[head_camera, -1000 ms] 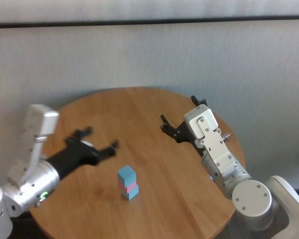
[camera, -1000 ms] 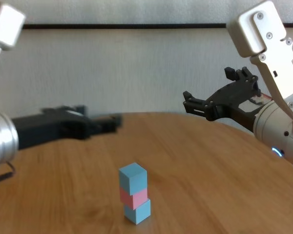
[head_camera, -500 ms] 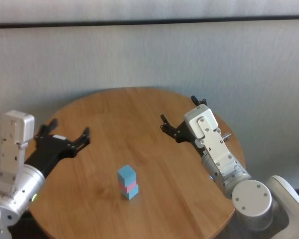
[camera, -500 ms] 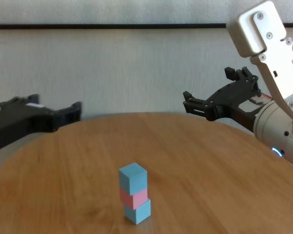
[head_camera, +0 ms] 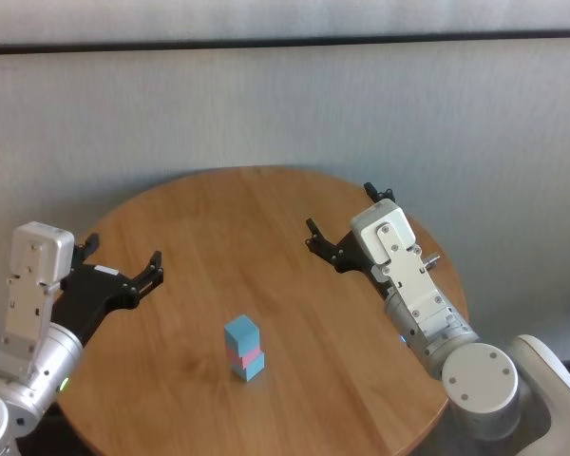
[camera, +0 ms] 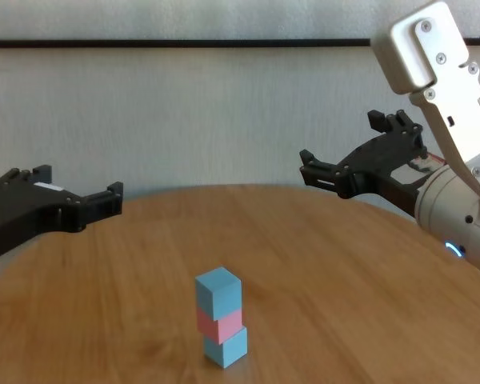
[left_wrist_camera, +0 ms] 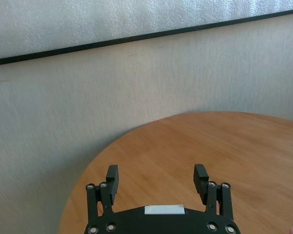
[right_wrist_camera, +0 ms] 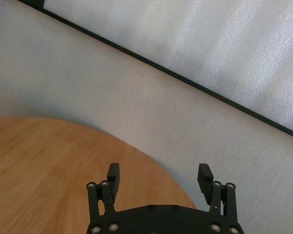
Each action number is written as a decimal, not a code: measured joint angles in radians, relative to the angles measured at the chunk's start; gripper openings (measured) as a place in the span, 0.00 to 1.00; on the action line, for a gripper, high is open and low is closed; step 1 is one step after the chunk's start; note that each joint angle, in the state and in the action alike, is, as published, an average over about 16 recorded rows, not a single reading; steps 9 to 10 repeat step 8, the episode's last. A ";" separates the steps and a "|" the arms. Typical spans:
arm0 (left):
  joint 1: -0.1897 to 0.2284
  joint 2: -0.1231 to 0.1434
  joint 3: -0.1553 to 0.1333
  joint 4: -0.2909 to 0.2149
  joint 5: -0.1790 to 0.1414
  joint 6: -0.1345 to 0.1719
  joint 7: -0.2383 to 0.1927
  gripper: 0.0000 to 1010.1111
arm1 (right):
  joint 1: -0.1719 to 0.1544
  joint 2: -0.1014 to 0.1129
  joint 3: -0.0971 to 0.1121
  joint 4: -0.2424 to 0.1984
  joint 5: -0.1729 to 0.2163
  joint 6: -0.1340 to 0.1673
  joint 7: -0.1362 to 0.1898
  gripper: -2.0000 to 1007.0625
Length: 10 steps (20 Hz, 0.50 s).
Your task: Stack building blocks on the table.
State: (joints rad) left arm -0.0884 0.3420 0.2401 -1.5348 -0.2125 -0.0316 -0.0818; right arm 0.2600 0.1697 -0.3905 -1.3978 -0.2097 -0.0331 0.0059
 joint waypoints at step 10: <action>-0.003 0.002 0.003 0.001 -0.004 0.003 -0.005 0.99 | 0.000 0.000 0.000 0.000 0.000 0.000 0.000 1.00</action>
